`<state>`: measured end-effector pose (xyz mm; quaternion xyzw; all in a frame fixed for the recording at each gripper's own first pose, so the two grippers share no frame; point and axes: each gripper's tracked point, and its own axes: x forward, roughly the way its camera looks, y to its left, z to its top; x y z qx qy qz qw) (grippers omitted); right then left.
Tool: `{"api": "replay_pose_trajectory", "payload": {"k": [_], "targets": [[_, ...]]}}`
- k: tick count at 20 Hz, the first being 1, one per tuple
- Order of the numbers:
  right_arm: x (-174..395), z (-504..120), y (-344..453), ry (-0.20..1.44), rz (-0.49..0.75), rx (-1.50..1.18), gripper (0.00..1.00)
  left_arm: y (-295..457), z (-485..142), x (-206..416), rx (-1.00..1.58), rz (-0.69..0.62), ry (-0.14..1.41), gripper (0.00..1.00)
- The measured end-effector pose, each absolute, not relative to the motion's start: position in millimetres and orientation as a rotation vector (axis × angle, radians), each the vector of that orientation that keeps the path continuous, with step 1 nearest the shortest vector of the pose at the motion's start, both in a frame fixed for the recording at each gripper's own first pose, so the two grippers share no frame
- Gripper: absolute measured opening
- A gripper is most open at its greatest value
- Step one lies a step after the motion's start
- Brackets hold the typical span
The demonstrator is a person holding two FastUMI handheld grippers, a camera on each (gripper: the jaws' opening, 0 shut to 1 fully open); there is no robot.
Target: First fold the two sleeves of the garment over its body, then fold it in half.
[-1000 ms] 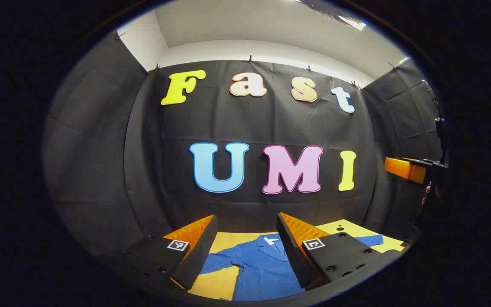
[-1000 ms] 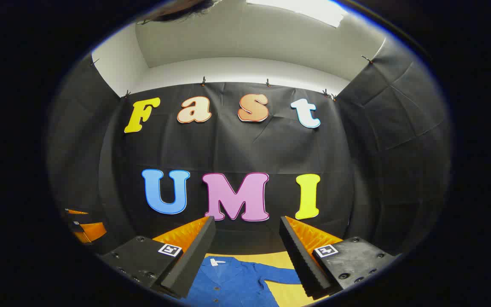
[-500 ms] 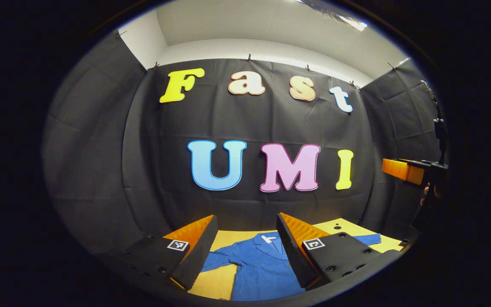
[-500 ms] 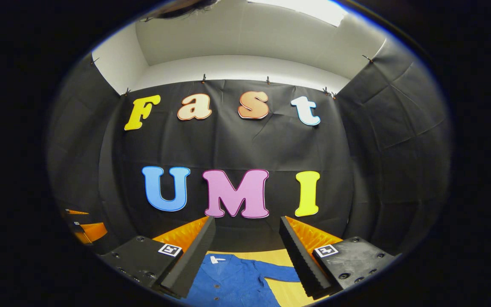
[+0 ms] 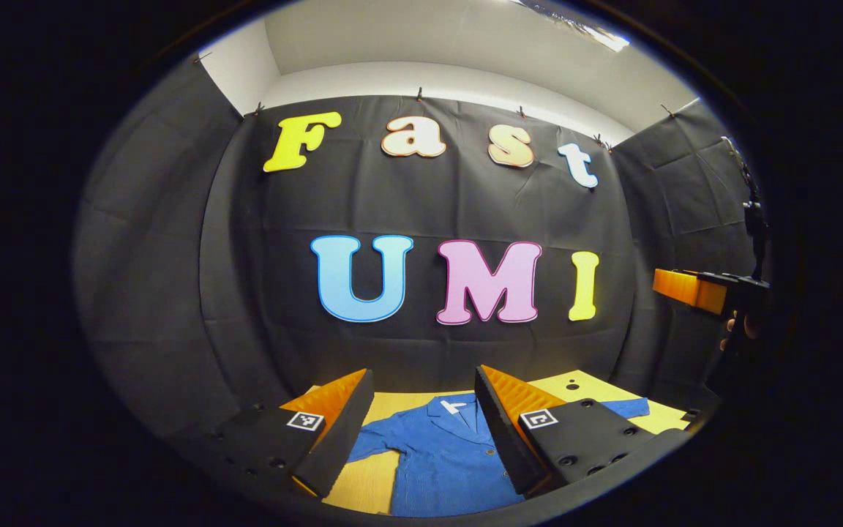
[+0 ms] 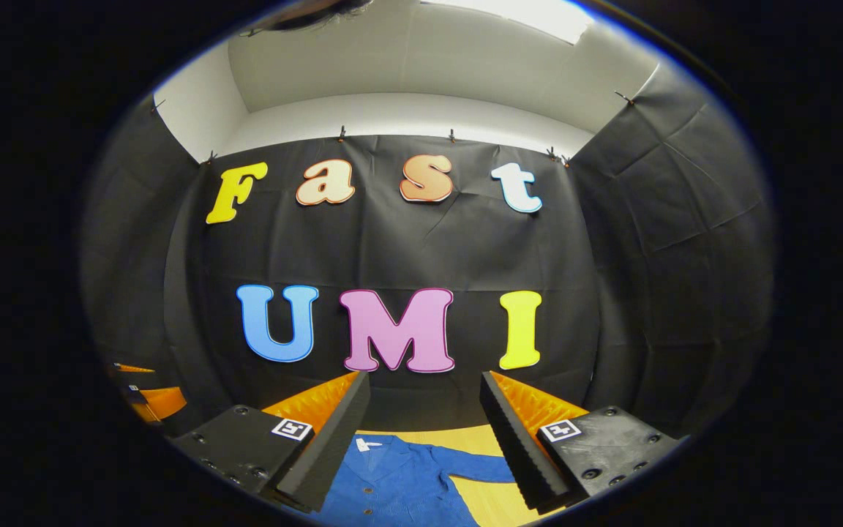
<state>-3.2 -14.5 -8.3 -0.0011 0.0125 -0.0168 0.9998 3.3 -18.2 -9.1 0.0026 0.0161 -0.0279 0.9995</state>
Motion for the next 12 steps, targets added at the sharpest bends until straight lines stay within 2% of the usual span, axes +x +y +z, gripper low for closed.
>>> {"api": "replay_pose_trajectory", "payload": {"k": [2,3,4,9,10,11,12], "targets": [[-2,-13,-16,0.033,-0.031,-0.005,0.97,-18,-8,4,0.015,-0.055,0.029,0.8],[-1,-15,-16,0.038,-0.03,-0.008,0.92,-18,-8,6,0.021,-0.053,0.028,0.8],[-1,-18,-16,0.046,-0.027,-0.008,0.97,-17,-7,6,0.023,-0.051,0.029,0.8],[10,-30,-17,0.075,-0.007,0.018,0.97,-21,-17,10,0.006,-0.027,0.049,0.8],[14,-31,-17,0.077,0.002,0.02,0.92,-22,-19,11,0.0,-0.02,0.056,0.8],[18,-34,-18,0.078,0.01,0.018,0.97,-24,-22,14,-0.005,-0.013,0.061,0.8],[20,-38,-22,0.082,0.017,0.015,0.97,-26,-23,17,-0.005,-0.009,0.061,0.8]]}}
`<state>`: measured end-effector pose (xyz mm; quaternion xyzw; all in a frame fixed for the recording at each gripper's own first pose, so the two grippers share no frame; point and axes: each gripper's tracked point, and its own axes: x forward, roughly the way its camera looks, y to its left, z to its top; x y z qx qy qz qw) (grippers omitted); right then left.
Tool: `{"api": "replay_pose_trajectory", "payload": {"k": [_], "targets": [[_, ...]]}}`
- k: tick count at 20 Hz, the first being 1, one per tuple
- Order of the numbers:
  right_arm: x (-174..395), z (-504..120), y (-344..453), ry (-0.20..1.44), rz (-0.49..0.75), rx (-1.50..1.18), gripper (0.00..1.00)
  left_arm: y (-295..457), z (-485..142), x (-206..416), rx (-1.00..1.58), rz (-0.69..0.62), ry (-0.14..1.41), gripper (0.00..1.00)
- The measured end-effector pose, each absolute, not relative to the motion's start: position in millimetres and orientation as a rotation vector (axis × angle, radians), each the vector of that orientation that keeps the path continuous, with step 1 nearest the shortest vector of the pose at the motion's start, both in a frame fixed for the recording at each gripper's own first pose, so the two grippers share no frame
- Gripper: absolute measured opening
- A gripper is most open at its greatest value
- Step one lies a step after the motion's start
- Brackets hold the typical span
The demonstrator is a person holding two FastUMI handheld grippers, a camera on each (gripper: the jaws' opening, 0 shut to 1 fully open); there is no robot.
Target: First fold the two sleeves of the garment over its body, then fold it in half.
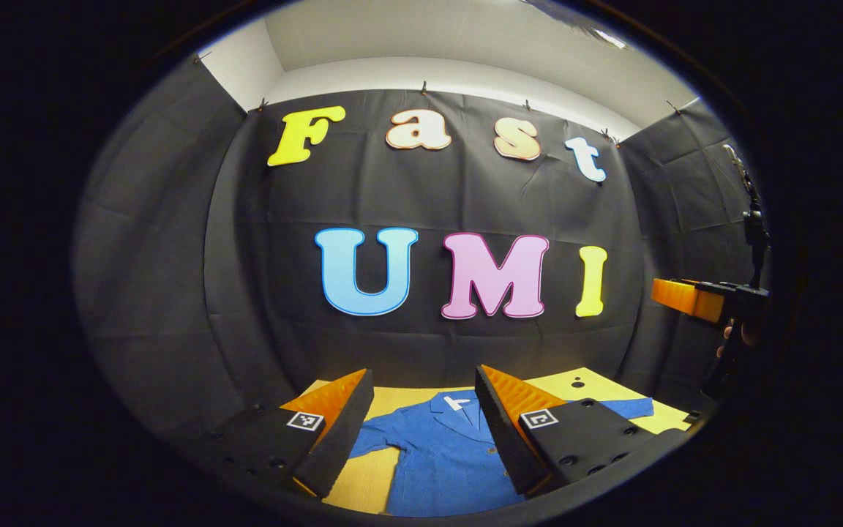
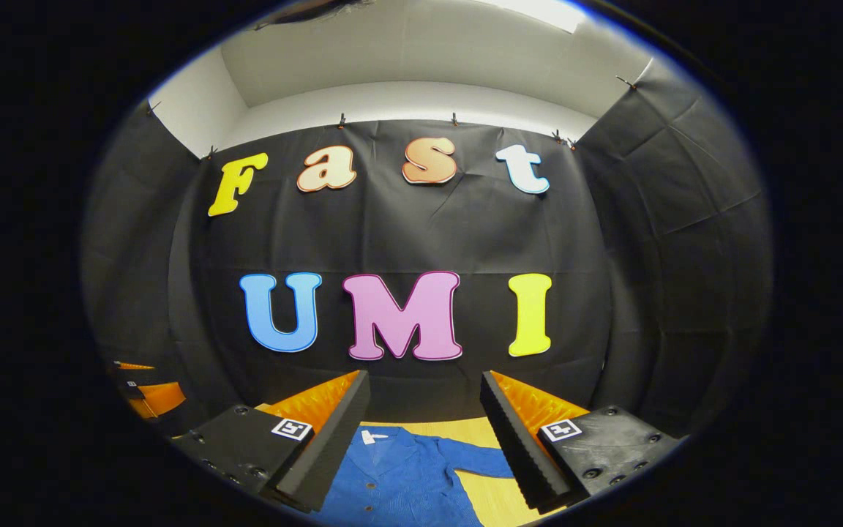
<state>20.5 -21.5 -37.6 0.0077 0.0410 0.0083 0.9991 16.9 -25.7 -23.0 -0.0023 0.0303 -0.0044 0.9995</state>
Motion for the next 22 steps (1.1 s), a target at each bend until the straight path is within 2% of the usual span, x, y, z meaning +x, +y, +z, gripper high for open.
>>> {"api": "replay_pose_trajectory", "payload": {"k": [11,22], "targets": [[66,-79,-47,0.141,0.1,0.064,0.96,-51,-44,54,-0.056,0.073,0.098,0.8],[111,-235,-146,0.419,-0.049,0.006,0.96,-95,-69,64,-0.065,0.036,0.141,0.8]]}}
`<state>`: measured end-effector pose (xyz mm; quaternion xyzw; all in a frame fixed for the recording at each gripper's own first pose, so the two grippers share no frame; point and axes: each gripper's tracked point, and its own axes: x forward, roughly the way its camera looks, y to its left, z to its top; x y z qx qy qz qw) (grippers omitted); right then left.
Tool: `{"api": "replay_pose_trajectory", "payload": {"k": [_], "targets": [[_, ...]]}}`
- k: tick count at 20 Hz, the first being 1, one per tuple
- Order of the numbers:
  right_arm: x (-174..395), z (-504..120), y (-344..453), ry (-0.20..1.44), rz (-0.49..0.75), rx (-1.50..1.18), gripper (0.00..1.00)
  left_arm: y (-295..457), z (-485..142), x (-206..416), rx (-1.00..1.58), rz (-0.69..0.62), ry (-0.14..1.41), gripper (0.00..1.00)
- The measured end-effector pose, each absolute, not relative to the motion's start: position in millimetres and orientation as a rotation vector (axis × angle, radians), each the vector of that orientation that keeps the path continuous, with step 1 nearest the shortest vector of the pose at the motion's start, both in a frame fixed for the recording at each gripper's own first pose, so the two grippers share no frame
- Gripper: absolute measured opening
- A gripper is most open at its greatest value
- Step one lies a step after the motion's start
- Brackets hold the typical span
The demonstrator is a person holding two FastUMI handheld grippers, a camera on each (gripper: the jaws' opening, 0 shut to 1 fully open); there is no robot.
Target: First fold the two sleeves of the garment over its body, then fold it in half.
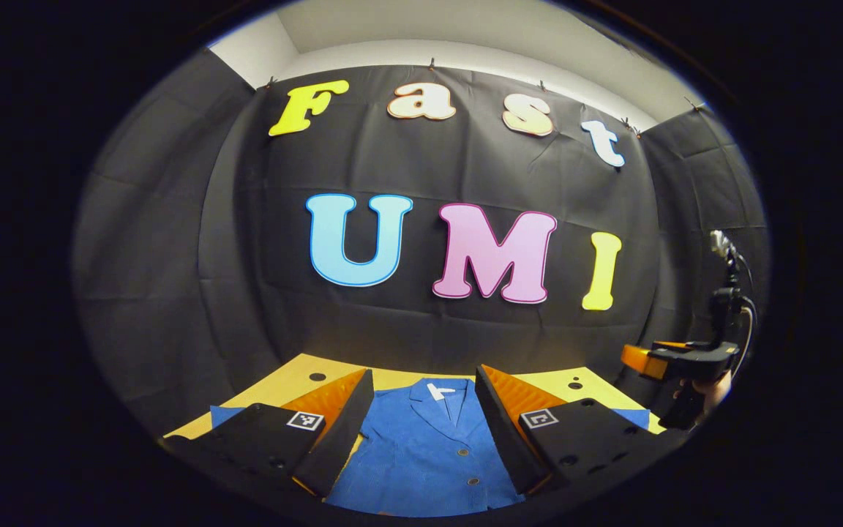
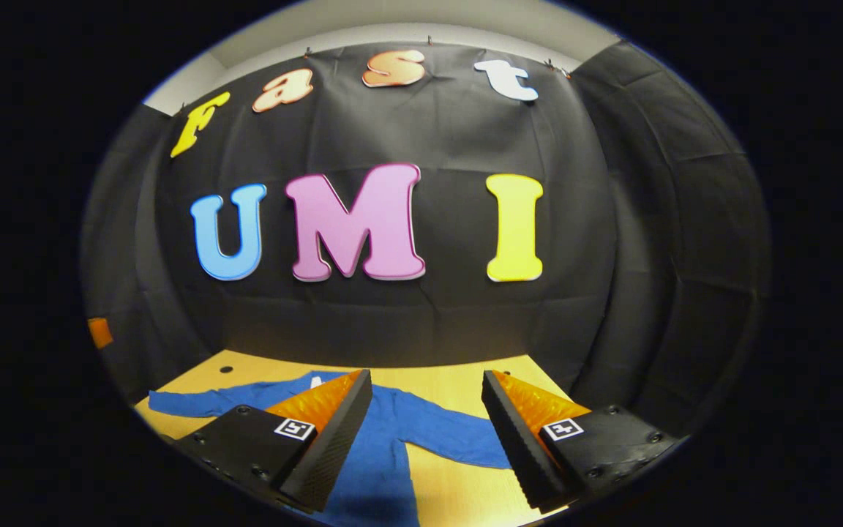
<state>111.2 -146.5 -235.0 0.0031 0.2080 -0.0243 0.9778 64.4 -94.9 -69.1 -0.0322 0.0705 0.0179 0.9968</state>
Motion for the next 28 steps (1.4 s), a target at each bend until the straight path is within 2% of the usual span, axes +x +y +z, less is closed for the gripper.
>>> {"api": "replay_pose_trajectory", "payload": {"k": [10,17,22,27,28], "targets": [[89,-380,-299,0.759,-0.334,-0.001,0.97,-115,-83,80,-0.047,-0.001,0.19,0.8],[52,-438,-394,0.951,-0.539,0.016,0.98,-140,-94,92,-0.04,-0.048,0.237,0.8],[32,-470,-408,1.061,-0.611,0.142,0.98,-158,-95,99,-0.084,-0.086,0.26,0.8],[16,-489,-407,1.157,-0.595,0.137,0.98,-162,-99,98,-0.113,-0.076,0.277,0.8],[22,-485,-411,1.128,-0.604,0.141,0.98,-162,-98,97,-0.117,-0.075,0.278,0.8]]}}
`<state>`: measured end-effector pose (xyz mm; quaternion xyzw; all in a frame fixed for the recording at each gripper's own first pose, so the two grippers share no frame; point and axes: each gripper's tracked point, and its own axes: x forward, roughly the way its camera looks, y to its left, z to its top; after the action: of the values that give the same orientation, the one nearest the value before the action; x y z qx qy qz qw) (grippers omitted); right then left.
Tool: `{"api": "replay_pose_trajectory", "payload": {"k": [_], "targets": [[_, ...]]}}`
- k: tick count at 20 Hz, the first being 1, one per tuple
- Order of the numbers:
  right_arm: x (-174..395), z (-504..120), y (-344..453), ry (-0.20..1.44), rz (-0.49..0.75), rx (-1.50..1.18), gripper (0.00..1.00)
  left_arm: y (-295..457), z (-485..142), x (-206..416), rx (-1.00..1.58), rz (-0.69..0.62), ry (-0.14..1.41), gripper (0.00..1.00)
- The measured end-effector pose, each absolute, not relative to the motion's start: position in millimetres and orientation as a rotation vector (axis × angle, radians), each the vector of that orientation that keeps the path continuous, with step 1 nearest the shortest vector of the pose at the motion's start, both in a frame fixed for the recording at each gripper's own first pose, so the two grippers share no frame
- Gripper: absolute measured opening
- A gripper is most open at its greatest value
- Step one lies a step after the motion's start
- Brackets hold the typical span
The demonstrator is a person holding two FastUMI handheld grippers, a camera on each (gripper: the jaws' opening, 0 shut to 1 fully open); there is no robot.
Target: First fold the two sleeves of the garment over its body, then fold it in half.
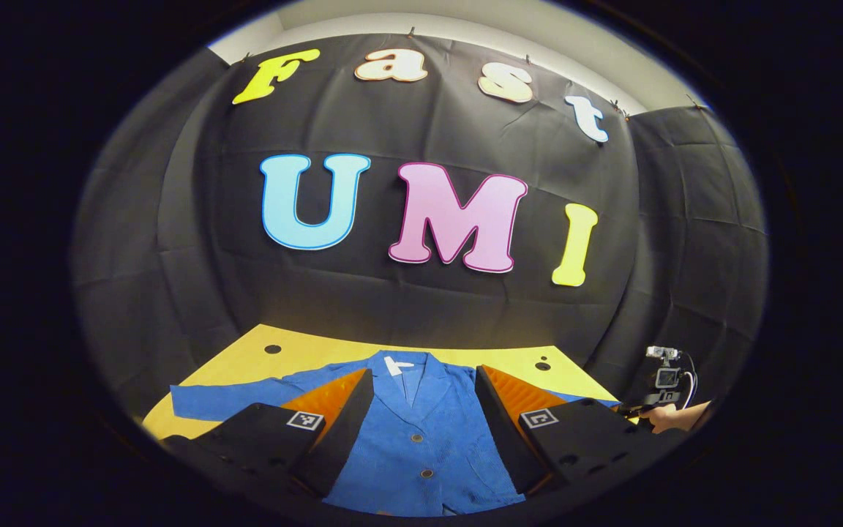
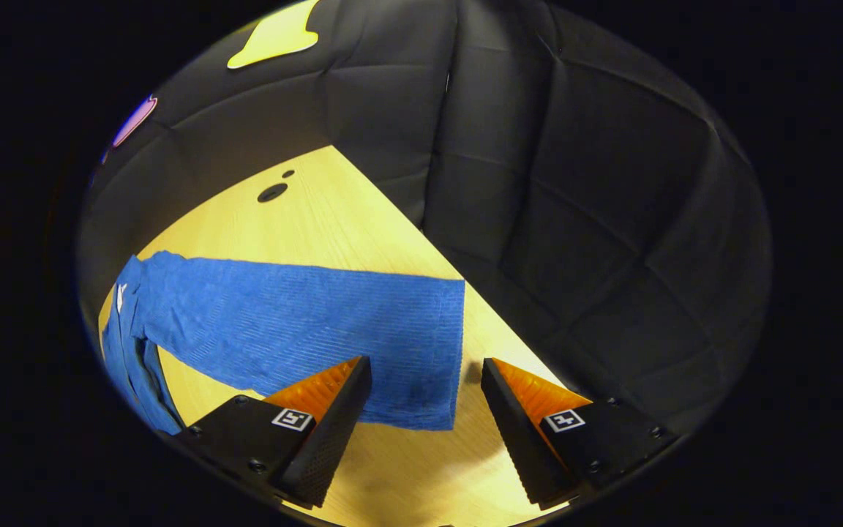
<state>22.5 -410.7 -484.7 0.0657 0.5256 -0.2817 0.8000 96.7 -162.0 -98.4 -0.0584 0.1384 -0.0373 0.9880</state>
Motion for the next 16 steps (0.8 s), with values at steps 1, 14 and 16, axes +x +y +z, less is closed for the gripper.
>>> {"api": "replay_pose_trajectory", "payload": {"k": [1,14,16], "targets": [[25,-485,-411,1.126,-0.61,0.157,0.99,-162,-99,95,-0.119,-0.073,0.28,0.8],[34,-494,-384,1.129,-0.519,0.403,0.07,-148,-105,73,-0.139,-0.016,0.298,0.8],[36,-490,-387,1.096,-0.557,0.463,0.06,-143,-104,70,-0.144,-0.003,0.3,0.8]]}}
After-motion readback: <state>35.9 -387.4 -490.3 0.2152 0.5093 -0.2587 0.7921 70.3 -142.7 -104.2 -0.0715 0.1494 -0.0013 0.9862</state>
